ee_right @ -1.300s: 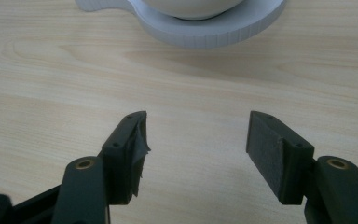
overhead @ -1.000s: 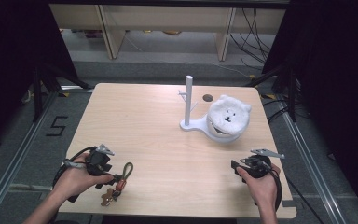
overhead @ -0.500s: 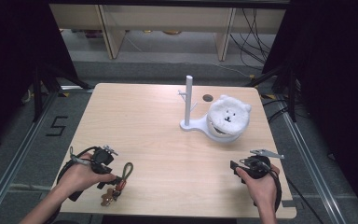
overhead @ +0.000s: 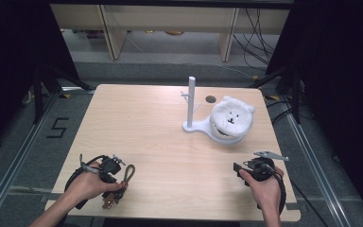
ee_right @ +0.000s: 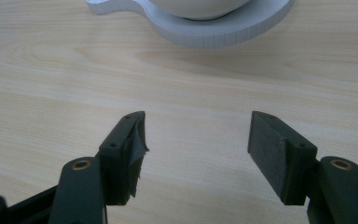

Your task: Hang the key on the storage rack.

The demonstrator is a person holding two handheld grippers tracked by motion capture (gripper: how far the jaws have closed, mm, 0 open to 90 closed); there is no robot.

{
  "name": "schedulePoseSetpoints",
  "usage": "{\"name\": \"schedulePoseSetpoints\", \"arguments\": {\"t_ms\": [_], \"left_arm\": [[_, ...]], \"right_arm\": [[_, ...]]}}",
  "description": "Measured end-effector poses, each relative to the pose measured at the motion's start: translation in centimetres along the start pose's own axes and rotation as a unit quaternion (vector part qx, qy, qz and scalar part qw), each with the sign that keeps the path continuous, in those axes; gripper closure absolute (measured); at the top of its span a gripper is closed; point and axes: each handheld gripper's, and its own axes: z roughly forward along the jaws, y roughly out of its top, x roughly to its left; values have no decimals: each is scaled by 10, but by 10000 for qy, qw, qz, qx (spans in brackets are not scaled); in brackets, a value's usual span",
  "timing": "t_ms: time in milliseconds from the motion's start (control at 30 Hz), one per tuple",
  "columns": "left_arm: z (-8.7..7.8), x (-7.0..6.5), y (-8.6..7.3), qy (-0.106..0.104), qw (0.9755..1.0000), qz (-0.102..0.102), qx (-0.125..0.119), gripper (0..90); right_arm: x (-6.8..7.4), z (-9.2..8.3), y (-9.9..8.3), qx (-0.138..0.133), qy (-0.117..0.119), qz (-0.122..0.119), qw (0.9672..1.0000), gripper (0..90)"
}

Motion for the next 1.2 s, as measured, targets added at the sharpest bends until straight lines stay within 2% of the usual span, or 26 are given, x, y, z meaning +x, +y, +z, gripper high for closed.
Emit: {"name": "schedulePoseSetpoints", "arguments": {"t_ms": [33,67,100,133,167,200,267,300,333,367,500,533,600,733,800,833,867,900,967,1000,1067,1100,1167,1200], "left_arm": [[2,0,0,-29,10000,-32,4,471],[2,-1,0,-32,10000,1,43,481],[3,0,-1,-31,10000,44,70,487],[4,-1,-1,-63,9999,21,84,493],[4,-1,-1,-39,10000,31,82,500],[4,-1,-1,-23,9999,54,107,506],[5,-1,-1,25,9998,110,139,513],[5,-1,-1,26,9998,117,146,519],[5,-1,0,-2,9999,79,146,522],[6,-2,0,25,9999,93,135,529],[7,-3,1,-9,9998,104,182,549],[7,-4,1,25,9998,102,177,553],[8,-4,1,-6,9998,96,190,556],[8,-4,1,-61,9998,44,186,561],[9,-5,0,-85,9999,-70,124,571],[9,-6,-1,-114,9997,-152,134,582],[9,-4,0,-105,9998,-15,146,595],[8,-5,0,-123,9998,-46,119,605],[9,-4,-2,-302,9995,-110,-18,661],[10,-4,-2,-354,9991,-207,-130,684],[11,-2,-5,-540,9973,-424,-266,720],[11,0,-6,-646,9966,-436,-280,742],[11,2,-8,-718,9958,-449,-348,764],[12,4,-9,-717,9962,-300,-389,769]], "right_arm": [[0,0,0,19,32,4,10000,378],[3,0,-1,53,79,202,9998,378],[1,1,0,40,-6,13,10000,377],[4,0,0,96,30,227,9997,378],[4,1,-1,42,121,188,9997,378],[4,1,0,51,43,136,9999,378],[5,1,0,56,70,186,9998,379],[6,0,0,98,157,183,9997,379],[6,0,0,91,153,183,9997,380],[4,1,-1,49,90,1,9999,380],[4,1,-1,47,104,-11,9999,380],[0,0,0,45,65,-247,9997,380],[2,0,0,31,82,-180,9998,379],[2,1,-1,44,111,-194,9997,380],[6,0,-1,91,165,31,9998,379],[4,0,0,69,112,-131,9998,379],[4,0,0,72,110,-126,9998,379],[4,0,0,70,109,-128,9998,379],[5,1,-1,46,126,-67,9999,379],[4,0,-1,98,87,-124,9998,379],[4,1,-1,81,154,-78,9998,382],[4,0,-1,41,129,-63,9999,384],[4,0,-1,33,69,-89,9999,384],[4,0,-1,27,74,-100,9999,384]]}}
